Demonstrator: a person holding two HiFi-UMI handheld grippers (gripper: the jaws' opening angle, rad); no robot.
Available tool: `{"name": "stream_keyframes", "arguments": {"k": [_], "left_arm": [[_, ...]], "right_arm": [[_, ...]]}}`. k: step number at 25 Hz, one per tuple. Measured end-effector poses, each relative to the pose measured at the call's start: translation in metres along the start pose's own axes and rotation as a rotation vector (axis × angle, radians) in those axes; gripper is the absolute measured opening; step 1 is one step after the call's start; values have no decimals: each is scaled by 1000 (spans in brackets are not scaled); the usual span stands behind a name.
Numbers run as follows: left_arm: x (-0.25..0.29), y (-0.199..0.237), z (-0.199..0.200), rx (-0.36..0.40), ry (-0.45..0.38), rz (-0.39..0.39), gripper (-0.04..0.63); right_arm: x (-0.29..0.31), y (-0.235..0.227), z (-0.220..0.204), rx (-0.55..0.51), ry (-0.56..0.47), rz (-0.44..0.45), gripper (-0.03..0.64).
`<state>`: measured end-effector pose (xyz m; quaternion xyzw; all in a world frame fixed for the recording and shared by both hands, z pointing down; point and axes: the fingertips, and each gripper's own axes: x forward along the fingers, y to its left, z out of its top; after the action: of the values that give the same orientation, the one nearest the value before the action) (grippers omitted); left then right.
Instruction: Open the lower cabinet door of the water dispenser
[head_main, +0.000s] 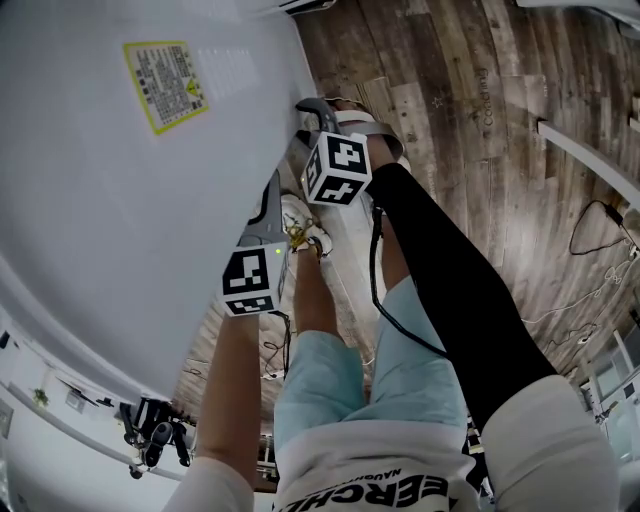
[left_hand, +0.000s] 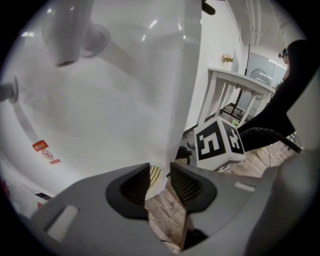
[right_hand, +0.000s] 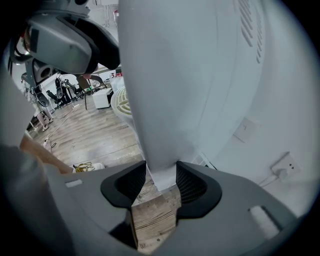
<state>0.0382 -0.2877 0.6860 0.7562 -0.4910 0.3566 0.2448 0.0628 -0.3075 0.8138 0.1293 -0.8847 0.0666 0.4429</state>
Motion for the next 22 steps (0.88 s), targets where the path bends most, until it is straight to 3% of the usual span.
{"name": "stream_keyframes", "arguments": {"k": [6,22], "left_arm": [[-1,-3,-20,-24,26,-11,132],[-11,3,-18,-54,-6,-5,132]], "right_arm": [[0,-2,-1,11,-28,2,173],[1,-2,-1,5,15,-26,172]]}}
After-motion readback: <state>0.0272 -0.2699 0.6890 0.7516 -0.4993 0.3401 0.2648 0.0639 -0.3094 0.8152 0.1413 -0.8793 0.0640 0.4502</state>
